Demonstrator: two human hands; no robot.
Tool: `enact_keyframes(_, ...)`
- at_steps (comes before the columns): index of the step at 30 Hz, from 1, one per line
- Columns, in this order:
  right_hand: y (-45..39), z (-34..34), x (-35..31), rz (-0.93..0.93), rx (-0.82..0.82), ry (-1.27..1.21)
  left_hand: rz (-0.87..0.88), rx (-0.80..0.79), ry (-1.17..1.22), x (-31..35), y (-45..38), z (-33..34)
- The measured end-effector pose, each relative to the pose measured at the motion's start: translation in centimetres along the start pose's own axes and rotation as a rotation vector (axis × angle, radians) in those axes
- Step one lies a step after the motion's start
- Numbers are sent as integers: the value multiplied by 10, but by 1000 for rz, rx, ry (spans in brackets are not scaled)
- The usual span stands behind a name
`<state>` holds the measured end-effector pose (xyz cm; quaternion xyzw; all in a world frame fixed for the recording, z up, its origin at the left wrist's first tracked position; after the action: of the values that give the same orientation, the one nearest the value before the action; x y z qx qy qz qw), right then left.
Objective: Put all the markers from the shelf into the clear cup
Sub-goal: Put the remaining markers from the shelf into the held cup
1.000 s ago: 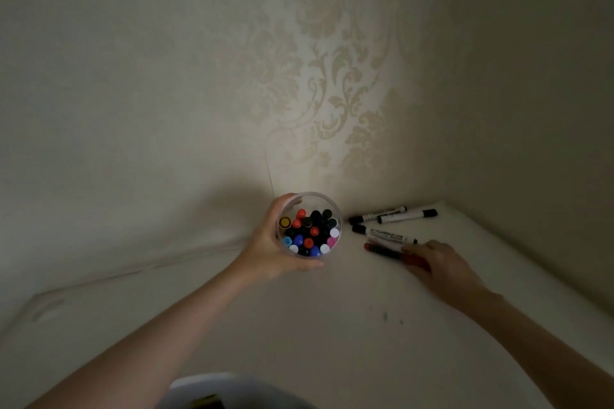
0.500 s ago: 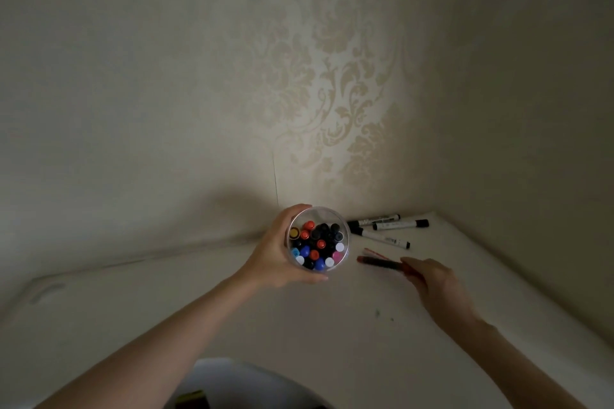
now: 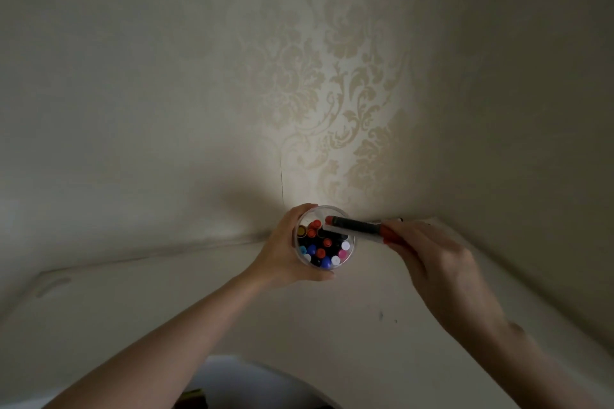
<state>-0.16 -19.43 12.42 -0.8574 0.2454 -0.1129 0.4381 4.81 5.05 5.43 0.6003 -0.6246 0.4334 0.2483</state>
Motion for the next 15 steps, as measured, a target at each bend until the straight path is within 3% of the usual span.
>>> enact_keyframes(6, -26, 25, -8, -110, -212, 300, 18, 16, -15, 0, 0, 1)
enact_keyframes(10, -44, 42, -18, -102, -340, 286, 12, -10, -18, 4, -2, 3)
enact_keyframes(15, -60, 68, -6, -79, -262, 210, 23, -30, -17, 4, -4, 5)
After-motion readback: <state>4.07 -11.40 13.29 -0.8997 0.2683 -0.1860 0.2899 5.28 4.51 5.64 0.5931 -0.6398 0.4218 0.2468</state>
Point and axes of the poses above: each hand's wrist, its own y-axis away from the middle knuckle, its own z-axis out of the palm, x = y × z, the point moved 4 cm from there along -y, towards the middle knuckle, and after that the axes turned 14 degrees about -z, right-handed, at the moved point
